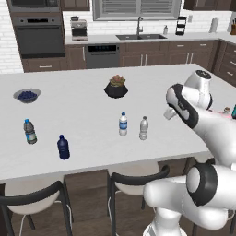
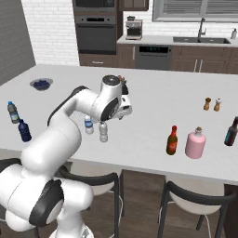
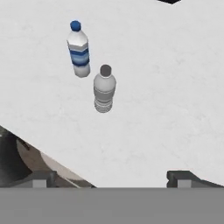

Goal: Move the plastic bottles in the middle to the plastics group, and the glass bottles in the middle to the glass group.

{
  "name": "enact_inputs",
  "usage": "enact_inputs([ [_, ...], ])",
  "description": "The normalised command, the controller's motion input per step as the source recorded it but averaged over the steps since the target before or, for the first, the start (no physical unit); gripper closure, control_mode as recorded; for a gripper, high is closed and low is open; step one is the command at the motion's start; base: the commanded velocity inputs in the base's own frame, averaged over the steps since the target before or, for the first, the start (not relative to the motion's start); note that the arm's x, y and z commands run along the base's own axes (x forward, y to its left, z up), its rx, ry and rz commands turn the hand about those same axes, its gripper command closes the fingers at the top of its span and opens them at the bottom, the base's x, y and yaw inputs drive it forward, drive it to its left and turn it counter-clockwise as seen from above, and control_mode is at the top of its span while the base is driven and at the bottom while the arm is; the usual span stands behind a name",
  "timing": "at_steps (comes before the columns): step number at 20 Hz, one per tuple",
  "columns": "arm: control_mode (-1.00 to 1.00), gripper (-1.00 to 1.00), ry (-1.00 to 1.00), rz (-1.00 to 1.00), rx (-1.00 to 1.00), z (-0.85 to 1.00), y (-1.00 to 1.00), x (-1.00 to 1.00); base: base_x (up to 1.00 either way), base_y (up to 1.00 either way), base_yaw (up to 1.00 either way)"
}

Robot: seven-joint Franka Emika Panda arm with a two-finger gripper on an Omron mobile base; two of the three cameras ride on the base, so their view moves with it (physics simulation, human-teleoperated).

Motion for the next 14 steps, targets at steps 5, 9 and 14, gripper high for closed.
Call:
enact_inputs([
  [5,-1.0,-1.0,0.16,0.0,-0.01,-0.02,0.37,0.47,0.0,0.0,0.0],
  [9,-1.0,-1.0,0.16,0.0,0.0,-0.23,0.19,0.15,0.0,0.0,0.0],
  [14,-1.0,-1.0,0.0,0.0,0.0,-0.42,0.2,0.15,0.0,0.0,0.0],
])
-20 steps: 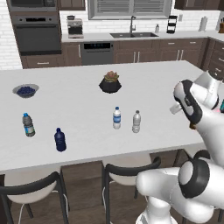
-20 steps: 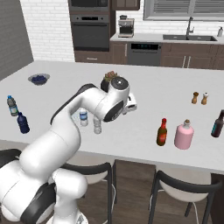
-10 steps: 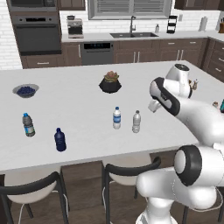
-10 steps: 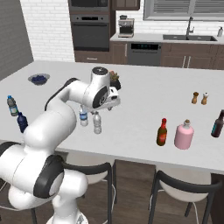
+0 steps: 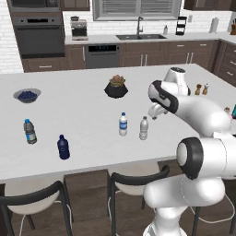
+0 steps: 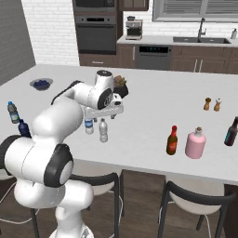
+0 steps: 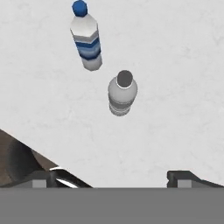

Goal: Move the plastic bottles in the middle to the plastics group, and the glass bottles in the middle to the glass group.

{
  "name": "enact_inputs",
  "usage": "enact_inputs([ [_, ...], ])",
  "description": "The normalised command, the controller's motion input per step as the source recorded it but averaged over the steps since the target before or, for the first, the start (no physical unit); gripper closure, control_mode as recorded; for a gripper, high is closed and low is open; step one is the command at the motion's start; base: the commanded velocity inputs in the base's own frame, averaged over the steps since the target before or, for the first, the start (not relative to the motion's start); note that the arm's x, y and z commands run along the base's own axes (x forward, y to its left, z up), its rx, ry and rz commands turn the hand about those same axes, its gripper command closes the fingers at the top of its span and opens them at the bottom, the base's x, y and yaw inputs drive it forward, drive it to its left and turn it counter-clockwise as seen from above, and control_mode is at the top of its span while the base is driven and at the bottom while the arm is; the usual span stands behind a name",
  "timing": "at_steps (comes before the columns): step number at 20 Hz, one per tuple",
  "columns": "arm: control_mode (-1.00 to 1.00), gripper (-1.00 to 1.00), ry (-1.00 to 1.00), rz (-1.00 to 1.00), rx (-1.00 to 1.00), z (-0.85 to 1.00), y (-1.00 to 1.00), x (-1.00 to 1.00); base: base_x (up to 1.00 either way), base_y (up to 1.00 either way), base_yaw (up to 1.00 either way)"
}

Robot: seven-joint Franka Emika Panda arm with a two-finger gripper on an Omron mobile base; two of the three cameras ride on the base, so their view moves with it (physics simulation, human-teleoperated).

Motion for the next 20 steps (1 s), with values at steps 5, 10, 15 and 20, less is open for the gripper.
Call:
enact_inputs([
  [5,-1.0,-1.0,0.0,0.0,0.0,-0.18,0.26,0.32,0.0,0.0,0.0],
  [10,-1.0,-1.0,0.0,-0.08,0.0,-0.02,0.29,0.32,0.0,0.0,0.0],
  [15,-1.0,-1.0,0.0,-0.08,0.0,-0.02,0.02,0.14,0.0,0.0,0.0],
  [20,-1.0,-1.0,0.0,-0.04,-0.01,-0.22,-0.03,0.06,0.0,0.0,0.0],
])
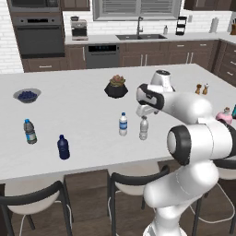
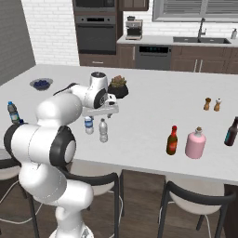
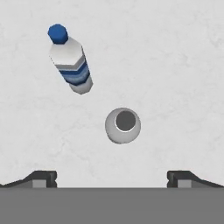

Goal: Move the plastic bottles in the middle to the plastics group, and the glass bottles in the middle to the glass group.

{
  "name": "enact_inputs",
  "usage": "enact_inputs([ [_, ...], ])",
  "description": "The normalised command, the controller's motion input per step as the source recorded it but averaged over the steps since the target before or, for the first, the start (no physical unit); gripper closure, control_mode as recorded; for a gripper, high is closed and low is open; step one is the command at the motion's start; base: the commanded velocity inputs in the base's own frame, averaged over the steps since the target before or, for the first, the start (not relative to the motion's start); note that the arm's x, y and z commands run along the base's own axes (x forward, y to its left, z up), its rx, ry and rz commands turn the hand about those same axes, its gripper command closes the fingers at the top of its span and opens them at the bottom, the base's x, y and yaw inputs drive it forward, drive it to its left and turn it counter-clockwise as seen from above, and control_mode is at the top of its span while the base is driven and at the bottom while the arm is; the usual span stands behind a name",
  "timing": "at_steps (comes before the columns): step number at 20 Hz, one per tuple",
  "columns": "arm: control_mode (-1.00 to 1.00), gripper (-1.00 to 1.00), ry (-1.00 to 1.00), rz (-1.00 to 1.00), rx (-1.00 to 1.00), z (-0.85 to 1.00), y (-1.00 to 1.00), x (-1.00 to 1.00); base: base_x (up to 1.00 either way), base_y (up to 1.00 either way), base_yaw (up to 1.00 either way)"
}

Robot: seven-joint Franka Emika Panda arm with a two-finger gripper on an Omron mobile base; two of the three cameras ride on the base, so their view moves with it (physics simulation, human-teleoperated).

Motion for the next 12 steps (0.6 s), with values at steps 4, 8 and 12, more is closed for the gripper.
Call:
enact_inputs([
  [4,-1.0,-1.0,0.0,-0.04,0.0,-0.16,0.0,0.11,0.0,0.0,0.0],
  [8,-1.0,-1.0,0.0,-0.06,0.0,-0.01,0.0,0.06,0.0,0.0,0.0],
  [12,-1.0,-1.0,0.0,-0.08,0.0,-0.04,0.0,0.07,0.0,0.0,0.0],
])
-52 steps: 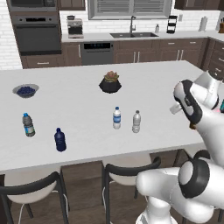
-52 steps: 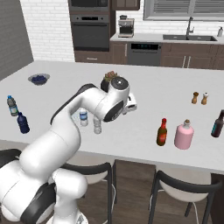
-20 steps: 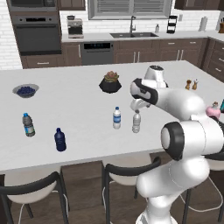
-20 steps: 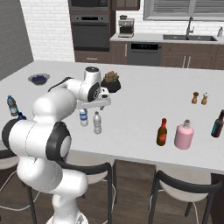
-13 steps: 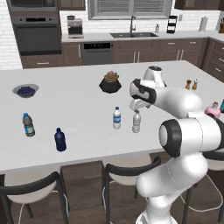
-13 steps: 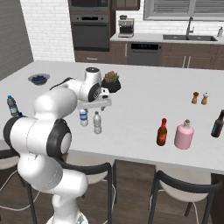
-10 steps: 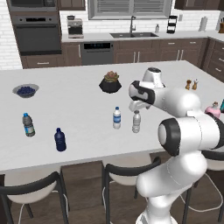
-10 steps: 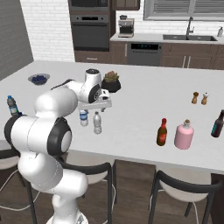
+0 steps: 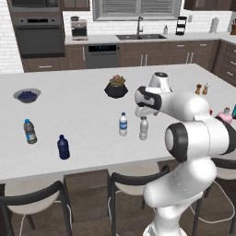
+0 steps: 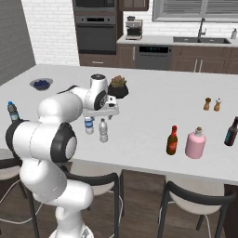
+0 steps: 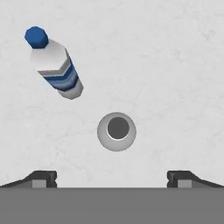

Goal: Move the plastic bottles in the middle to the plastics group, and the glass bottles in the middle to the glass group.

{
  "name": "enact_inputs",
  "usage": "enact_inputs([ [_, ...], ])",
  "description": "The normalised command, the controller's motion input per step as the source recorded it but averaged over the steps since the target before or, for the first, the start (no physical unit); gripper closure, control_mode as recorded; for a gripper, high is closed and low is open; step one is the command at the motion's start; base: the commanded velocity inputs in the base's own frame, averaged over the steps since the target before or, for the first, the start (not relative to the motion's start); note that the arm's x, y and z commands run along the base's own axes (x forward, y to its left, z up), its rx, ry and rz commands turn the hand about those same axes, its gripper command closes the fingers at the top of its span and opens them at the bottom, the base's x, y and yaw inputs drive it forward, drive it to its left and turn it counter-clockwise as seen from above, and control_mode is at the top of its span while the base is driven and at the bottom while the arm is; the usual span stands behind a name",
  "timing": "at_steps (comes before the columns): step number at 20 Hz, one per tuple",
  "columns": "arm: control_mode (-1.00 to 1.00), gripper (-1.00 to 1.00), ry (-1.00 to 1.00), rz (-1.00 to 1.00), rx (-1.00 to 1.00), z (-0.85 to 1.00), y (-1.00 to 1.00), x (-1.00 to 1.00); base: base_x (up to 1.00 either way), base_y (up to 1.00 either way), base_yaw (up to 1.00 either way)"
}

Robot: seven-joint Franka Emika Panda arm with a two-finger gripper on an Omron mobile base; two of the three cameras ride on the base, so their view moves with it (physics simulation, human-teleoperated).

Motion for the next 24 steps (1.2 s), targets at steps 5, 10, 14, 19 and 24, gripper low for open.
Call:
enact_inputs([
  [5,-1.0,-1.0,0.0,-0.09,0.0,-0.07,0.01,0.07,0.0,0.0,0.0],
  [10,-1.0,-1.0,0.0,-0.1,0.0,-0.07,0.0,0.04,0.0,0.0,0.0],
  [14,-1.0,-1.0,0.0,-0.01,0.0,-0.14,0.0,0.0,0.0,0.0,0.0],
  [19,-1.0,-1.0,-0.07,0.0,0.0,-0.3,0.0,0.03,0.0,0.0,0.0],
  [24,-1.0,-1.0,-0.11,0.0,0.01,-0.31,0.0,0.07,0.0,0.0,0.0],
])
